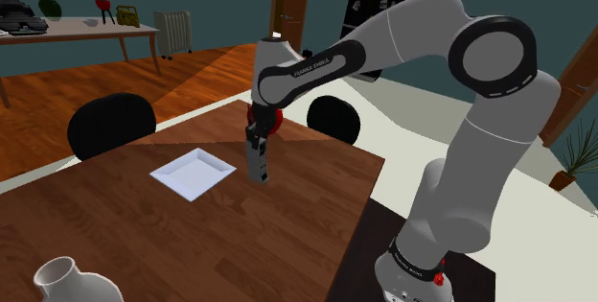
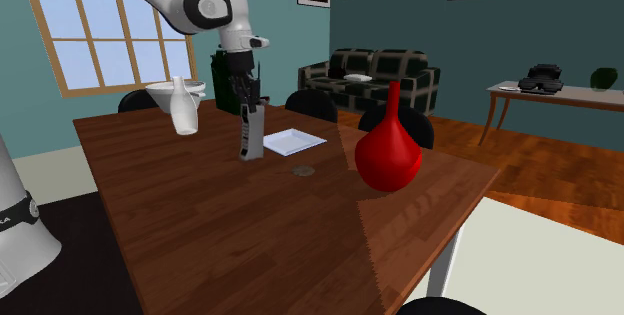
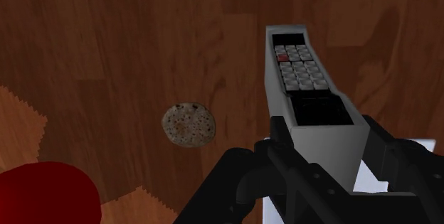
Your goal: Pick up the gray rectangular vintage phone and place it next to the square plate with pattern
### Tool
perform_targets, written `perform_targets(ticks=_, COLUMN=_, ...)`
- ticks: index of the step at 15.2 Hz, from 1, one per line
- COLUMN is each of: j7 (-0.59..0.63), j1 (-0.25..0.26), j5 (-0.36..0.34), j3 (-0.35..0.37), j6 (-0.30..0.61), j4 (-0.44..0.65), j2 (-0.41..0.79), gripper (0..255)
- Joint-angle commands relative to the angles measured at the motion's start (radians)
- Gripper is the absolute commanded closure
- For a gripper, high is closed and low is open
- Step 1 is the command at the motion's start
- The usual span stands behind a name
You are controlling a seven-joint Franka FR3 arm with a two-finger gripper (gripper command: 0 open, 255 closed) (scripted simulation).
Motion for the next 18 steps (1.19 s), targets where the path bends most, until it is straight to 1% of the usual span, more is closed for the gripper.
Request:
perform_targets(ticks=1, j7=-0.002, j1=-0.001, j5=0.002, j3=-0.001, j6=0.025, j4=-0.012, j2=0.012, gripper=255)
perform_targets(ticks=6, j7=-0.006, j1=-0.002, j5=0.009, j3=-0.001, j6=0.093, j4=-0.041, j2=0.051, gripper=255)
perform_targets(ticks=13, j7=-0.006, j1=-0.002, j5=0.009, j3=-0.001, j6=0.093, j4=-0.041, j2=0.051, gripper=255)
perform_targets(ticks=14, j7=-0.006, j1=-0.002, j5=0.009, j3=-0.001, j6=0.093, j4=-0.041, j2=0.052, gripper=0)
perform_targets(ticks=18, j7=-0.006, j1=-0.002, j5=0.009, j3=-0.001, j6=0.093, j4=-0.041, j2=0.052, gripper=0)
